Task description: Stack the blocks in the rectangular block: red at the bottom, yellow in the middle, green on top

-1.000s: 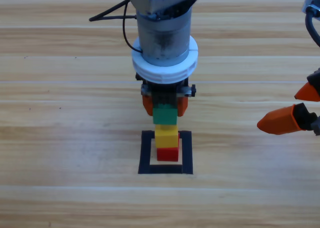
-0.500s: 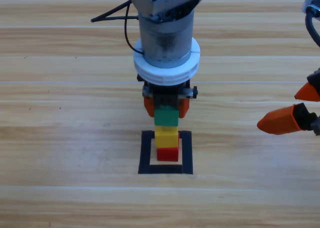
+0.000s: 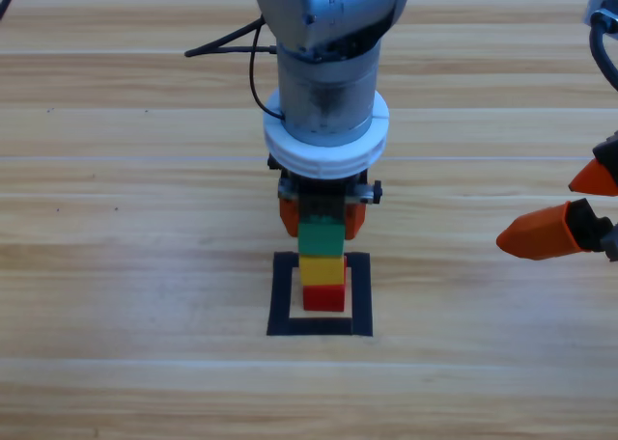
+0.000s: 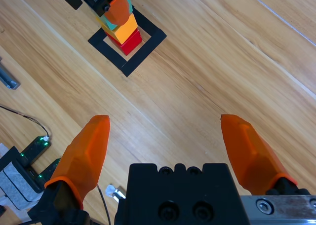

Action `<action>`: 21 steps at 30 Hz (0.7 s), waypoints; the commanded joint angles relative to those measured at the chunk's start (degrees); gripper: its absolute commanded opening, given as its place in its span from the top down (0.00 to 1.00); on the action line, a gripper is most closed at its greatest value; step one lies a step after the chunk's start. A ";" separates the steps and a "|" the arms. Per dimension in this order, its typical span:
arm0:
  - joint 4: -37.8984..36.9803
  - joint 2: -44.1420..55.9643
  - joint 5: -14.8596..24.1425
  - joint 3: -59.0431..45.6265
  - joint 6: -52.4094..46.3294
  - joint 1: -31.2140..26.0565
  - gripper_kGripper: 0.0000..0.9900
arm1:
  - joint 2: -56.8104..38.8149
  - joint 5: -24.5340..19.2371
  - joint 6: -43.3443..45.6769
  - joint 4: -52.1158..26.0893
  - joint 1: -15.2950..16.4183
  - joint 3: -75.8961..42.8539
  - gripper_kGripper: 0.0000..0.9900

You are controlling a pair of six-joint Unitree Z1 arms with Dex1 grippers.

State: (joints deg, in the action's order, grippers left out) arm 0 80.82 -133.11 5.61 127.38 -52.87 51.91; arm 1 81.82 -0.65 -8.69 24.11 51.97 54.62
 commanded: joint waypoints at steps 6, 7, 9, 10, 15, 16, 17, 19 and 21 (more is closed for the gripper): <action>0.04 -3.29 0.72 0.15 0.14 1.17 1.00 | 3.34 1.00 0.34 -0.91 1.47 -1.79 0.00; 0.04 -3.29 0.72 0.15 0.14 1.17 1.00 | 3.52 1.00 0.34 -0.91 1.47 -1.71 0.00; 0.04 -3.38 0.72 0.06 0.14 1.17 1.00 | 3.69 1.09 0.34 -0.91 1.47 -1.71 0.00; 0.04 -3.38 0.72 0.06 0.14 1.17 1.00 | 3.69 1.09 0.34 -0.91 1.47 -1.62 0.00; 0.04 -3.65 0.81 0.06 0.14 1.17 1.00 | 3.78 1.26 0.25 -1.09 1.47 -1.62 0.00; 0.04 -3.65 0.81 0.06 0.14 1.17 1.00 | 3.78 1.26 0.25 -1.17 1.47 -1.62 0.00; 0.04 -3.73 0.81 0.06 0.14 1.17 1.00 | 3.69 1.26 0.25 -1.09 1.47 -1.62 0.00; 0.04 -3.73 0.81 0.06 0.14 1.17 1.00 | 3.69 1.26 0.34 -1.35 1.47 -1.53 0.00; 0.04 -3.65 0.90 0.06 0.05 1.17 1.00 | 3.87 1.26 0.34 -1.53 1.47 -1.62 0.00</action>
State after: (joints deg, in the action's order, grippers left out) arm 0 80.82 -134.00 5.61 127.40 -52.87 51.91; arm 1 84.04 -0.49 -8.69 24.00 51.97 54.62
